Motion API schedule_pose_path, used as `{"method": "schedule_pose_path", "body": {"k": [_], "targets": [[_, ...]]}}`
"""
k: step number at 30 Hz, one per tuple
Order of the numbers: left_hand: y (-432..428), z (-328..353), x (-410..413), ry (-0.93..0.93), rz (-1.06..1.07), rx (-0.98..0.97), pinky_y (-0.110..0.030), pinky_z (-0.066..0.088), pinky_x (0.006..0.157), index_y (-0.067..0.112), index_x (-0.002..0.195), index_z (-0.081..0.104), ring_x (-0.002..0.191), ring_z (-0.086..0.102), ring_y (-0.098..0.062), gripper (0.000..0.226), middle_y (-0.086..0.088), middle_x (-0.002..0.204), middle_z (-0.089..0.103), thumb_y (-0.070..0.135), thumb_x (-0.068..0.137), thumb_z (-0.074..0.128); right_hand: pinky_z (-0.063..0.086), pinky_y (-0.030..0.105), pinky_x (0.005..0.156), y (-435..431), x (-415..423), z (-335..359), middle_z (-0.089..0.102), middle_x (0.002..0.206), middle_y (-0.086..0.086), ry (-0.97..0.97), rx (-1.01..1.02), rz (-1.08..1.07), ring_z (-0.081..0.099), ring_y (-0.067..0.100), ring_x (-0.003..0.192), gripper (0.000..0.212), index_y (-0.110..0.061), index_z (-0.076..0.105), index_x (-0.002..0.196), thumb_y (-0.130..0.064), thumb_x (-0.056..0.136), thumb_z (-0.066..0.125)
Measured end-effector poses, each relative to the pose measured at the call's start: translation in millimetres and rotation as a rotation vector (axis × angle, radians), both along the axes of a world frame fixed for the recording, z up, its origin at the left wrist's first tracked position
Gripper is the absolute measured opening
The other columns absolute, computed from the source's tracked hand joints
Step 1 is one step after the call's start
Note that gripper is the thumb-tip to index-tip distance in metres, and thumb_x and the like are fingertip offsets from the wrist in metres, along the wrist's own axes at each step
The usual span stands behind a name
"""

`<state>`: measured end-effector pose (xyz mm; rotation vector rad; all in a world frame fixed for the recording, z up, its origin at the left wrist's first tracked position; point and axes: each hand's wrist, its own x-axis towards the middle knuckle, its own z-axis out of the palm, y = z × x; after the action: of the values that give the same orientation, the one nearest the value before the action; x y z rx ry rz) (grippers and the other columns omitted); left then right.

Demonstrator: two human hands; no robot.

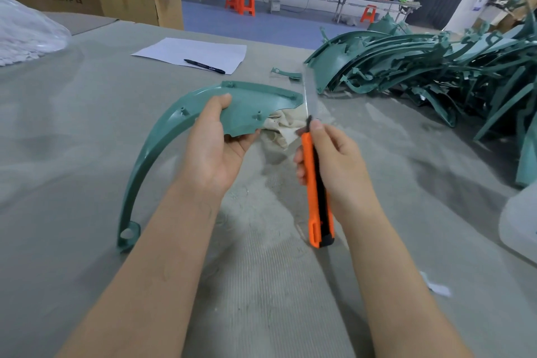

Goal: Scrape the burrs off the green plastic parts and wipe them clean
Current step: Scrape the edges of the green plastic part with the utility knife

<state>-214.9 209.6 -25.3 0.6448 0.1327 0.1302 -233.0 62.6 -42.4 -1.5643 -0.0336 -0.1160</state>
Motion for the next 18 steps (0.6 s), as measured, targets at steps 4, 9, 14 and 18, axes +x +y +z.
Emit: {"method": "schedule_pose_path", "body": {"k": [4, 9, 14, 18], "targets": [[0, -1, 1, 0.025, 0.015, 0.023, -0.025, 0.054, 0.057, 0.011, 0.095, 0.062, 0.068, 0.071, -0.015, 0.006, -0.002, 0.076, 0.073, 0.012, 0.093, 0.056, 0.058, 0.034, 0.060, -25, 14, -10, 0.058, 0.084, 0.000, 0.109, -0.328, -0.200, 0.062, 0.017, 0.056, 0.022, -0.015, 0.056, 0.115, -0.029, 0.100, 0.048], [-2, -3, 1, 0.012, 0.011, 0.070, -0.023, 0.053, 0.055, 0.012, 0.092, 0.062, 0.064, 0.070, -0.013, 0.008, 0.000, 0.073, 0.072, 0.012, 0.094, 0.054, 0.042, 0.032, 0.080, -45, 27, -27, 0.064, 0.118, 0.011, 0.293, -0.974, -0.263, 0.058, 0.033, 0.110, 0.031, -0.017, 0.057, 0.122, -0.034, 0.099, 0.047], [-5, -6, 2, -0.013, -0.017, 0.142, -0.023, 0.052, 0.054, 0.013, 0.092, 0.063, 0.066, 0.070, -0.013, 0.009, 0.000, 0.075, 0.073, 0.014, 0.095, 0.053, 0.039, 0.034, 0.092, -35, 22, -22, 0.058, 0.122, 0.009, 0.075, -0.966, -0.402, 0.050, 0.029, 0.118, 0.034, -0.016, 0.061, 0.121, -0.038, 0.099, 0.046], [-12, -12, 3, -0.018, -0.013, 0.306, -0.024, 0.053, 0.056, 0.014, 0.091, 0.062, 0.065, 0.068, -0.010, 0.012, 0.003, 0.071, 0.071, 0.018, 0.096, 0.052, 0.046, 0.023, 0.058, -4, 8, -6, 0.068, 0.072, -0.001, 0.079, -0.083, 0.008, 0.058, 0.012, 0.061, 0.039, -0.013, 0.067, 0.085, -0.043, 0.099, 0.047]]}}
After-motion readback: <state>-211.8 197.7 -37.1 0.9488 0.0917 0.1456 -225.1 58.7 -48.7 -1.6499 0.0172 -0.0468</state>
